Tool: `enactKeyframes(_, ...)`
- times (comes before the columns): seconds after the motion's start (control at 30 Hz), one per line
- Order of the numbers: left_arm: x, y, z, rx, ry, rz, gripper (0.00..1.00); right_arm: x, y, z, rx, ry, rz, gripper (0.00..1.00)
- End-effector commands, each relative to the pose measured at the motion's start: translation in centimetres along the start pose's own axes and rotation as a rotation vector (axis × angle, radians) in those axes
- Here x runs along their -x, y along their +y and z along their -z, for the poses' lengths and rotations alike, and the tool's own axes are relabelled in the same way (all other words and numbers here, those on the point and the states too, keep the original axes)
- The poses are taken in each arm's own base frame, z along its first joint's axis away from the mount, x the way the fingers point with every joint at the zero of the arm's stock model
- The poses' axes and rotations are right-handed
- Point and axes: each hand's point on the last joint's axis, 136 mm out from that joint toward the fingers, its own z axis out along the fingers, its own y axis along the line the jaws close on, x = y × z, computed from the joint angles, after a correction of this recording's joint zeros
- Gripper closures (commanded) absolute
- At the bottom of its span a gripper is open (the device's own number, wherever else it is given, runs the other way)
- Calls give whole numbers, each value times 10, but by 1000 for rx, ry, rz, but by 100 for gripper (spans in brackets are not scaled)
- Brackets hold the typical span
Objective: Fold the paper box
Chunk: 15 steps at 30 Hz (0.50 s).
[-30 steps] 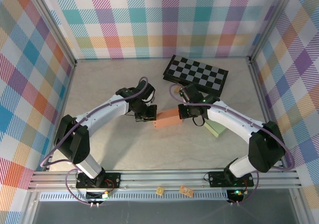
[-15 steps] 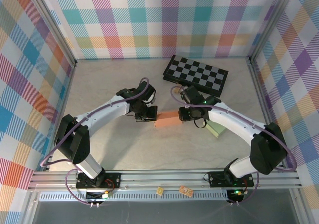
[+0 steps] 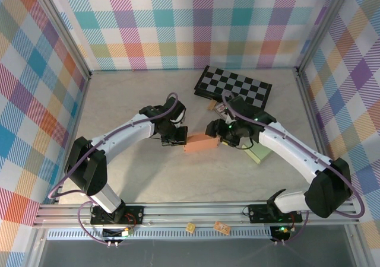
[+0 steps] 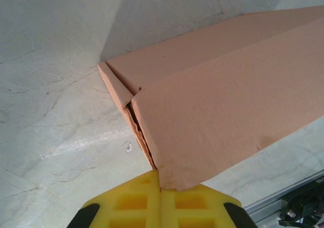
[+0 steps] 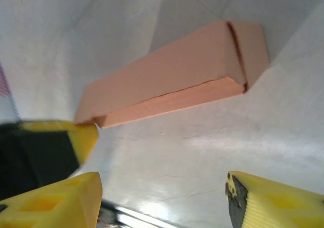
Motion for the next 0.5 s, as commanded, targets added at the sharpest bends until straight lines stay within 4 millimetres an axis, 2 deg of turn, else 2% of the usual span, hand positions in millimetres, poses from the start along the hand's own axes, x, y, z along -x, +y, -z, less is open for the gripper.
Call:
enactKeyframes(0.0, -8, 0, -3, 16, 33, -8, 97, 3, 11, 9, 64, 72, -364, 32)
enactKeyframes(0.1, -8, -1, -3, 16, 34, -12, 97, 16, 9, 11, 126, 48, -542, 26)
enactKeyframes(0.2, -8, -1, -3, 17, 33, -12, 96, 19, 9, -2, 188, 86, -667, 22)
enactKeyframes(0.33, -6, -2, -2, 18, 32, -16, 96, 17, -3, -14, 154, 100, -693, 22)
enactKeyframes(0.47, -5, -3, -3, 17, 32, -16, 96, 30, -9, -14, 200, 24, -666, 22)
